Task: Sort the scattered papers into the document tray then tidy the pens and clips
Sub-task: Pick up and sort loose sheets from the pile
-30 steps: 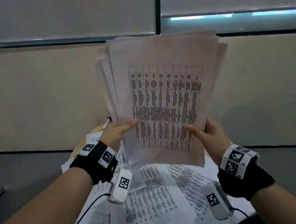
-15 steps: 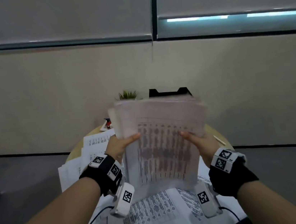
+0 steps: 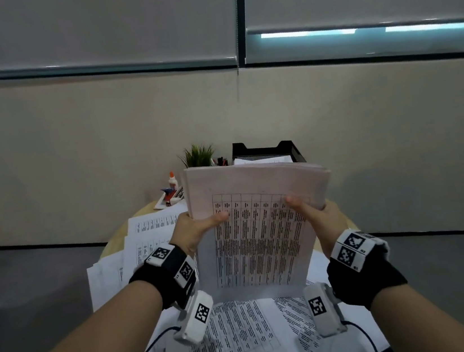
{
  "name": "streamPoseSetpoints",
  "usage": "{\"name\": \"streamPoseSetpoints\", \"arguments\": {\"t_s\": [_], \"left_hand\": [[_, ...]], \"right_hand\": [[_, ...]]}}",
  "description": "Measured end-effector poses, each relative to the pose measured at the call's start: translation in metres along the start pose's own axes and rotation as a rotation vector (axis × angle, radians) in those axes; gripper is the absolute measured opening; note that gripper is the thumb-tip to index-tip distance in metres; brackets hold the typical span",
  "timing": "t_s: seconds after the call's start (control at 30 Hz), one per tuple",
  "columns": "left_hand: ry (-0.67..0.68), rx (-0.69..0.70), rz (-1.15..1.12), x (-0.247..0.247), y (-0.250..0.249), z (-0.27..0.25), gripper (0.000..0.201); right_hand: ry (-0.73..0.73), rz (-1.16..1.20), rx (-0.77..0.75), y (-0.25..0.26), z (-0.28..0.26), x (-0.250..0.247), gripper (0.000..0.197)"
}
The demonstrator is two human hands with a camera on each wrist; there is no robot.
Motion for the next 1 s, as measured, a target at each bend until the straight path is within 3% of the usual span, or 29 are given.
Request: {"name": "streamPoseSetpoints", "arguments": {"t_s": [0.1,0.2,0.27,0.33,0.43,0.57,0.6,0.77,0.9,1.0], "left_hand": [[0.03,-0.019,0.014,0.005,0.009,0.001,0.092],[0.013,-0.038,0.028,0.004,0.021,-0.002,0.093],[-0.028,-0.047,0.033,0.0,0.029,-0.005,0.1],[-0.06,-0.052,0.034,-0.002,0.032,-0.005,0.108],[-0.027,-0.011,0.014,0.005,0.019,-0.004,0.095],[0.015,-0.046,-0.001,0.005,0.027,-0.009,0.092],[0.022,-0.067,0.001,0.005,0.033,-0.012,0.092],[-0.013,-0.101,-0.013,0.005,0.044,-0.013,0.094],[-0.041,-0.088,-0.003,0.002,0.038,-0.01,0.083],[-0.085,-0.192,0.009,-0.001,0.064,-0.022,0.071]], "right_hand": [[-0.02,0.026,-0.011,-0.001,0.002,-0.004,0.056],[-0.013,0.025,-0.016,-0.004,0.001,-0.001,0.021],[0.008,0.021,-0.013,-0.009,-0.001,0.002,0.012],[0.005,0.048,-0.017,-0.012,-0.003,0.003,0.017],[-0.046,0.117,-0.018,-0.013,-0.001,-0.007,0.028],[0.018,0.054,0.023,-0.03,0.001,-0.005,0.062],[0.024,0.022,0.044,-0.039,-0.001,-0.004,0.063],[-0.019,0.013,0.059,-0.054,-0.005,-0.004,0.031],[-0.035,0.03,0.046,-0.051,0.001,-0.01,0.03],[-0.041,-0.018,0.135,-0.081,-0.007,-0.007,0.042]]}}
Point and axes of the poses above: each hand's wrist, its own z-axis towards the middle knuckle, its own x-axis out of the palm, y = z × x, the point moved 9 cm from there along z, towards the middle knuckle, and after that the axes turned 11 degrees about y, right-handed, at the moved point
